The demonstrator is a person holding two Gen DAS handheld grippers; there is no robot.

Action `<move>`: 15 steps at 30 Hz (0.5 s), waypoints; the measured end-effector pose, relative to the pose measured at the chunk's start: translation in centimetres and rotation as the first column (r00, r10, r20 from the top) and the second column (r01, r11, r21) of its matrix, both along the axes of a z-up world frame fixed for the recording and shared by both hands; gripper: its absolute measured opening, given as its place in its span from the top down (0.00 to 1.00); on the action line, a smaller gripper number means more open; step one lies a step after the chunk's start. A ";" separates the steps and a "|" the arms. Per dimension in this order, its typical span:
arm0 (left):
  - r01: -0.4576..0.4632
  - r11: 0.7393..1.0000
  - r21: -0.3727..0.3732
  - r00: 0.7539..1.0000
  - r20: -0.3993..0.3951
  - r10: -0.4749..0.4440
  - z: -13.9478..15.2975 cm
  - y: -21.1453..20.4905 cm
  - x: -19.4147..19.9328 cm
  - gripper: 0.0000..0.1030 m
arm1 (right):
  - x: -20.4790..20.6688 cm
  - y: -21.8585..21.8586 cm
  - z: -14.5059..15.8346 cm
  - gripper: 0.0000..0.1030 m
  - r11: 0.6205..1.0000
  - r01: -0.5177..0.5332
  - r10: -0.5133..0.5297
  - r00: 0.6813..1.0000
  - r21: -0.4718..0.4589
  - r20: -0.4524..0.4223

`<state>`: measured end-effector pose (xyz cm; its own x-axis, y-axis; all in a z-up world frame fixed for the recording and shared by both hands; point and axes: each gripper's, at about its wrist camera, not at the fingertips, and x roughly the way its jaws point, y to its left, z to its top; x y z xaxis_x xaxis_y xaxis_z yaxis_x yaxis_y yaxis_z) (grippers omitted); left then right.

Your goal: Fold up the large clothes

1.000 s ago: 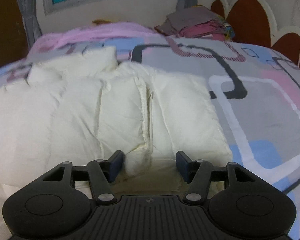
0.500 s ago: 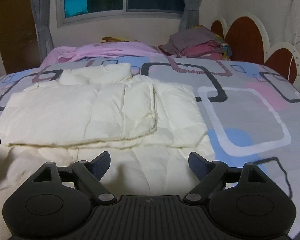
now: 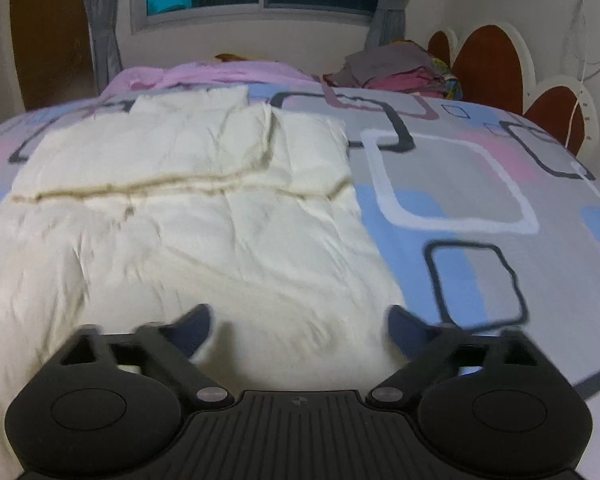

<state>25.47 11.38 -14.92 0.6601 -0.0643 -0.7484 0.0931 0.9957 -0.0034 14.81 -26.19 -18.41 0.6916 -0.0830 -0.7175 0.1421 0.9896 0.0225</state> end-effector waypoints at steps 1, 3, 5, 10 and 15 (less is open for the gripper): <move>-0.013 1.000 0.001 1.000 -0.007 0.013 -0.2 0.4 -0.9 0.20 | -0.8 -0.2 -0.2 0.01 1.000 -0.002 0.002 1.000 -0.009 -0.003; -0.036 0.999 0.007 0.999 -0.016 0.036 -0.5 1.1 -2.6 0.18 | -2.0 -0.9 -0.5 0.01 1.000 0.000 0.000 1.000 -0.016 -0.012; -0.063 0.998 0.015 0.998 -0.025 0.064 -0.8 1.9 -4.2 0.17 | -3.3 -1.8 -1.1 0.01 1.000 0.010 -0.010 1.000 -0.009 -0.029; -0.124 0.992 -0.012 0.991 -0.045 0.124 -1.6 4.0 -6.9 0.16 | -5.8 -3.6 -2.4 0.01 0.998 0.043 -0.041 0.997 0.038 -0.066; -0.134 0.990 -0.040 0.990 -0.060 0.131 -2.5 4.9 -8.2 0.13 | -7.2 -4.5 -3.5 0.01 0.986 0.065 -0.049 0.993 0.156 -0.103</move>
<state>17.24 16.29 -17.43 0.6215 -0.0123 -0.7834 -0.0411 0.9980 -0.0483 7.60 -30.64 -21.96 0.6140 0.0006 -0.7893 0.2075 0.9647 0.1621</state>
